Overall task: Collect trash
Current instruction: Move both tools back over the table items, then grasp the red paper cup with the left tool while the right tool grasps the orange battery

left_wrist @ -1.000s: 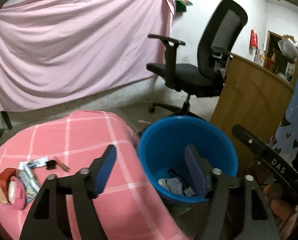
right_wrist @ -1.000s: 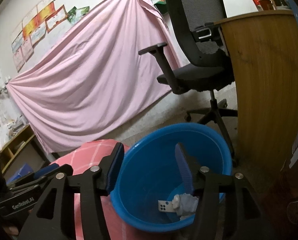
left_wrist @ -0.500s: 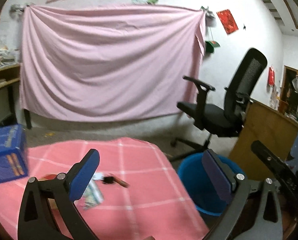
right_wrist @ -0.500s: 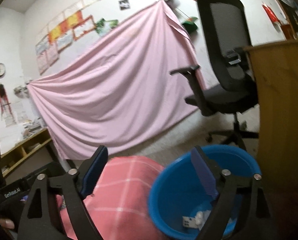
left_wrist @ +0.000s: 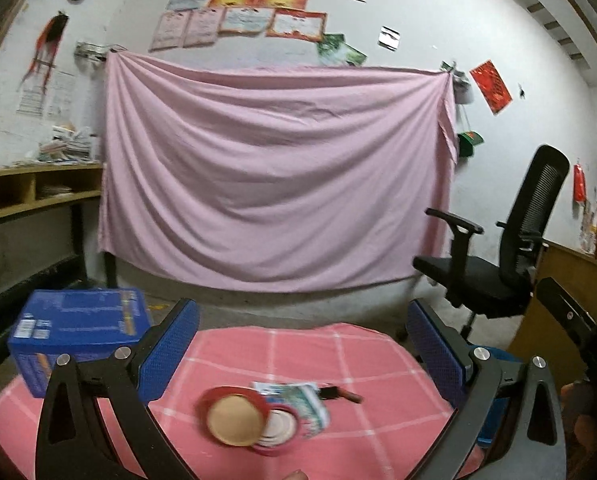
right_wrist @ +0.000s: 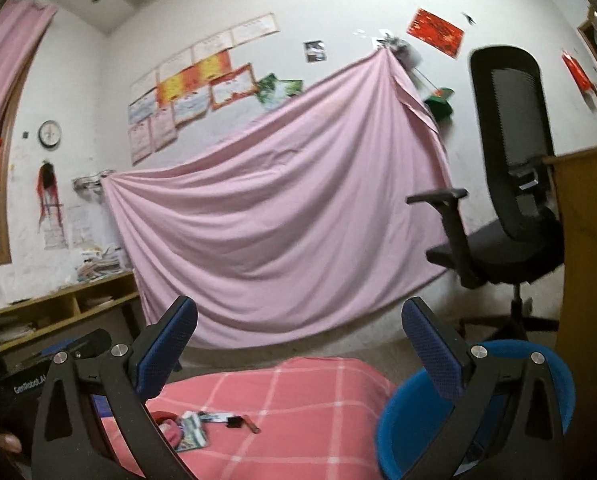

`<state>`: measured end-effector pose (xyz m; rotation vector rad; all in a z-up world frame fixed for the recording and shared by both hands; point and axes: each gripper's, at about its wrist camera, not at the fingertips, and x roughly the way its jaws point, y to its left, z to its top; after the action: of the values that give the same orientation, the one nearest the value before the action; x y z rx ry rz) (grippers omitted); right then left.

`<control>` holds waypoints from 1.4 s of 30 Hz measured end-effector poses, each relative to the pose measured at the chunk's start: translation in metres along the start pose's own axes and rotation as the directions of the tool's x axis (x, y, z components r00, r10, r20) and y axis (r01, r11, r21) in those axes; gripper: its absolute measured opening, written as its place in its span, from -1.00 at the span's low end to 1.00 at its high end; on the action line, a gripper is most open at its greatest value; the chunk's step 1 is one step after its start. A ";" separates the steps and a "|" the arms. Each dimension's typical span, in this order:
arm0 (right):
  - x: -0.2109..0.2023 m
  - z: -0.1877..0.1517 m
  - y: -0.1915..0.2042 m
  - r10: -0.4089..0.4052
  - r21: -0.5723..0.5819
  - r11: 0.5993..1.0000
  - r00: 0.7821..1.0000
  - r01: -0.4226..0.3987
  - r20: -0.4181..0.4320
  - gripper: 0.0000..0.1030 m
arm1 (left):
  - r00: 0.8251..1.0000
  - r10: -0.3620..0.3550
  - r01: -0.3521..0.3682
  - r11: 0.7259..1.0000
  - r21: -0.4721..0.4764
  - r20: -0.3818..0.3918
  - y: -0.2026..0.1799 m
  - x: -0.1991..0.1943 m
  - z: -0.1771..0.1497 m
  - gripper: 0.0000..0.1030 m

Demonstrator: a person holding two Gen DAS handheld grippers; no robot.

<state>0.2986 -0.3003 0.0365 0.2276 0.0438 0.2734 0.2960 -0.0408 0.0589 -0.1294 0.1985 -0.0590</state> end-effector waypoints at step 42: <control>0.102 -0.080 0.076 -0.032 -0.204 0.975 0.866 -0.081 -0.499 0.77 | 0.879 -0.071 0.046 0.997 -0.065 -0.471 0.067 0.078 -0.049 0.87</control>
<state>0.3708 -0.1836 -0.0249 -0.0701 0.5271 0.3555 0.3655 0.0142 -0.0129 -0.1720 0.6883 -0.1466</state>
